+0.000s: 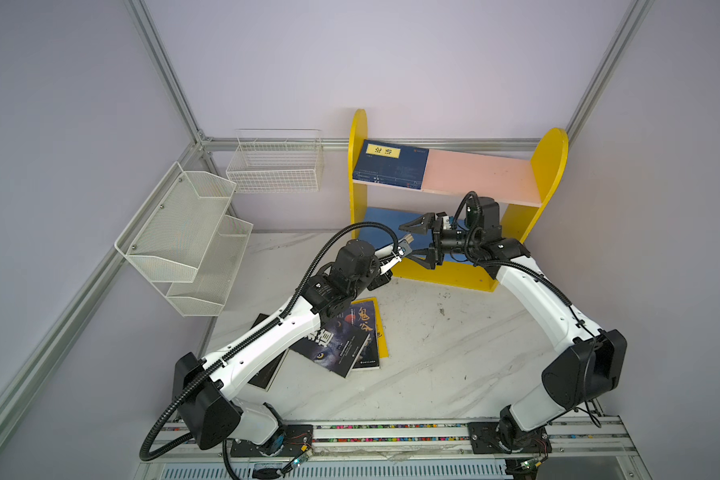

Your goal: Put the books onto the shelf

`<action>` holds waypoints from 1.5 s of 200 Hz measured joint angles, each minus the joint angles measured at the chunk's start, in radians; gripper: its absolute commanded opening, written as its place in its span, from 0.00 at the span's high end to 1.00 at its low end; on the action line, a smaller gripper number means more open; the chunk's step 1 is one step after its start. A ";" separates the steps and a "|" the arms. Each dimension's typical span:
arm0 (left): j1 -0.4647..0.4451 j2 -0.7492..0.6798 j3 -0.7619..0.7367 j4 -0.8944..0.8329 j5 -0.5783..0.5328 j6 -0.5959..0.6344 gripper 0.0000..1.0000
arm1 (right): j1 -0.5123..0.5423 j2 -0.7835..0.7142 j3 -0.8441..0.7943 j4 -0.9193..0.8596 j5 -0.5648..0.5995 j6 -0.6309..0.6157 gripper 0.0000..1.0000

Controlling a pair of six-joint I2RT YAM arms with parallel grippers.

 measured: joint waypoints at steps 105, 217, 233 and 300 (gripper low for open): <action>-0.017 -0.039 -0.041 0.045 0.035 0.002 0.93 | 0.000 0.098 0.079 -0.054 -0.026 0.039 0.82; 0.084 -0.091 0.023 -0.141 0.208 -0.312 0.00 | -0.017 0.124 0.091 -0.044 0.027 -0.023 0.96; 0.203 -0.111 0.056 -0.156 0.361 -0.446 0.00 | -0.017 0.145 0.142 -0.093 0.053 -0.109 0.98; 0.703 -0.098 0.066 0.290 0.946 -1.242 0.00 | 0.037 0.238 0.545 -0.589 0.182 -0.563 0.98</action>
